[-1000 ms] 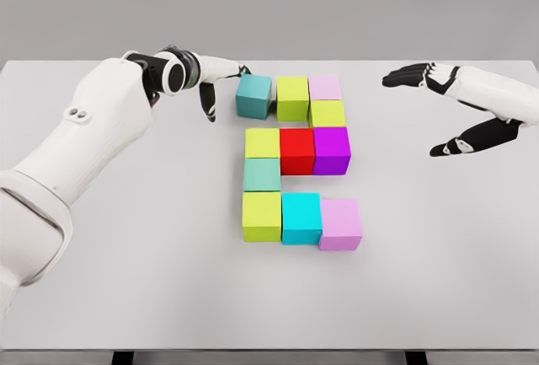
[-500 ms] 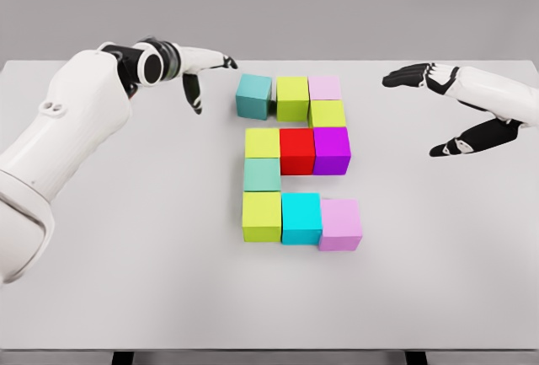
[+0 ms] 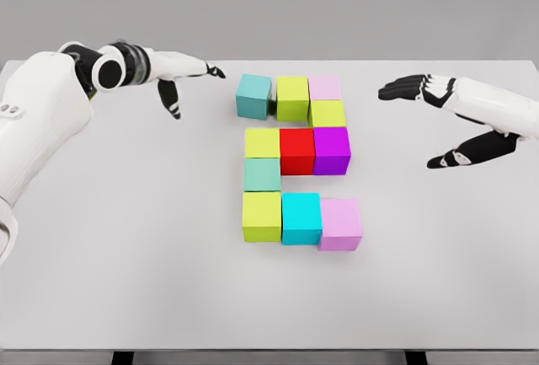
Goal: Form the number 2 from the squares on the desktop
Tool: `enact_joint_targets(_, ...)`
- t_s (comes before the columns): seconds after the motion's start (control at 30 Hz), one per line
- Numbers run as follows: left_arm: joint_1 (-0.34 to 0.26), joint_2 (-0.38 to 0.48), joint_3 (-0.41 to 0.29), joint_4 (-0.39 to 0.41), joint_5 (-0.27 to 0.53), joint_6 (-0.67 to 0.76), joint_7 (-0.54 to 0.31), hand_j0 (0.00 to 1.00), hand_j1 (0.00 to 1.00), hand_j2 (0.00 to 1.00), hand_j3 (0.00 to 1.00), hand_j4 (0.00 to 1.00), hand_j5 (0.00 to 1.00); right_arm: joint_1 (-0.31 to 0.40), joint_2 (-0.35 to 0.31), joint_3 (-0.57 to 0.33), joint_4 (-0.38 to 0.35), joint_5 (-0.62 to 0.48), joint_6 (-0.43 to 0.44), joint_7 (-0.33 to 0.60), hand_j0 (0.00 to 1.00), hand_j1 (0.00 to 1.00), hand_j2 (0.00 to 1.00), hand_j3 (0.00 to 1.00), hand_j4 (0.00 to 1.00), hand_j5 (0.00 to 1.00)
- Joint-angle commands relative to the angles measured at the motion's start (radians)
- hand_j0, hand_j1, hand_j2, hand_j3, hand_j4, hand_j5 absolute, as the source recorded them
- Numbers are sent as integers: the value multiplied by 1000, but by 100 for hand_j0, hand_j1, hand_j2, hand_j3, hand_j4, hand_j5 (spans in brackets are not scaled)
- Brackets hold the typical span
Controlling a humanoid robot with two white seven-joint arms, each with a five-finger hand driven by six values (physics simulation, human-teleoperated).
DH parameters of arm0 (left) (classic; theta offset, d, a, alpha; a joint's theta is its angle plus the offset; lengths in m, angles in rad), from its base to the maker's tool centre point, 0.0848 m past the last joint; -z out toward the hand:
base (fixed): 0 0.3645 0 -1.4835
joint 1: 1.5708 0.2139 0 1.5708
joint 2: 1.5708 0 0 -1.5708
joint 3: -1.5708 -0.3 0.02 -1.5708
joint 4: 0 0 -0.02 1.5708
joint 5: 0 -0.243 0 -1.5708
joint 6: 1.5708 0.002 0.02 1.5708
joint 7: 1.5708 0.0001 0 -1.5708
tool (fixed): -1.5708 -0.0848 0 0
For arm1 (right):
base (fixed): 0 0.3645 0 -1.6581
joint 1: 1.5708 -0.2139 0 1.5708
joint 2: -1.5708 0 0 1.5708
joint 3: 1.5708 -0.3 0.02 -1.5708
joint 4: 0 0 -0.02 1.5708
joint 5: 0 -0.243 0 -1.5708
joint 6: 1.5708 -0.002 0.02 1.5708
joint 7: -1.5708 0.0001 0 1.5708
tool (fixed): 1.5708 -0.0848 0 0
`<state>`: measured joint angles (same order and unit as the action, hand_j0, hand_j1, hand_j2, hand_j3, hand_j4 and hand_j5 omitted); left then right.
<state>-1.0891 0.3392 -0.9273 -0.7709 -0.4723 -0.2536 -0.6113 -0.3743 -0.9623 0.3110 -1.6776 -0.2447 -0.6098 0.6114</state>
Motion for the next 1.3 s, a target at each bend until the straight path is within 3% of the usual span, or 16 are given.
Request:
enact_joint_targets(0.0, 0, 26, -1, -1, 1, -102, 0, 100, 100, 100, 100, 100, 100, 0, -3, -7, -4, -8, 2, -1, 100, 100, 100, 100, 100, 100)
enact_joint_targets(0.1, -3, 41, -7, 4, 20, -231, 0, 100, 100, 100, 100, 100, 100, 6, -3, -7, 4, -7, 1, -1, 100, 100, 100, 100, 100, 100)
enact_joint_targets(0.2, 0, 46, -21, 8, 104, -331, 0, 100, 100, 100, 100, 100, 100, 8, -4, -7, -2, -7, -1, -1, 100, 100, 100, 100, 100, 100)
enact_joint_targets(0.3, -2, 60, -74, 10, 156, -329, 0, 100, 100, 100, 100, 100, 100, 20, -9, -23, -4, -7, -1, -1, 100, 100, 100, 100, 100, 100)
enact_joint_targets(0.5, -3, 76, -73, 12, 164, -329, 0, 100, 100, 100, 100, 100, 100, 28, -10, -23, -7, -7, -1, -1, 100, 100, 100, 100, 100, 100)
enact_joint_targets(0.57, -6, 96, -73, 16, 218, -319, 0, 100, 100, 100, 100, 100, 100, 28, -3, -20, -13, -7, -1, -1, 100, 100, 100, 100, 100, 100)
enact_joint_targets(0.67, -11, 95, -67, 124, 346, -311, 0, 100, 100, 100, 100, 100, 100, 23, 2, -23, -39, -8, 10, -1, 100, 100, 100, 100, 100, 100)
enact_joint_targets(0.73, -21, 96, -68, 124, 383, -311, 0, 100, 100, 100, 100, 100, 100, 23, -6, -26, -74, -10, 21, -1, 100, 100, 100, 100, 100, 100)
enact_joint_targets(0.87, -15, 75, -68, 136, 386, -231, 0, 100, 100, 100, 100, 100, 100, 11, -66, -75, -74, -108, 41, -1, 100, 100, 100, 100, 100, 100)
enact_joint_targets(0.97, -14, 53, -71, 137, 388, -138, 0, 100, 100, 100, 100, 100, 100, 22, 7, -55, -68, -116, 39, -1, 100, 100, 100, 100, 100, 100)
enact_joint_targets(1.1, -12, 49, -79, 137, 385, -55, 0, 100, 100, 100, 100, 100, 100, 15, -10, -62, -76, -119, 42, -1, 100, 100, 100, 100, 100, 100)
enact_joint_targets(1.27, -23, 14, -162, 136, 379, 17, 0, 100, 100, 100, 100, 100, 100, 71, -27, -64, -73, -113, 32, -1, 100, 100, 100, 100, 100, 100)
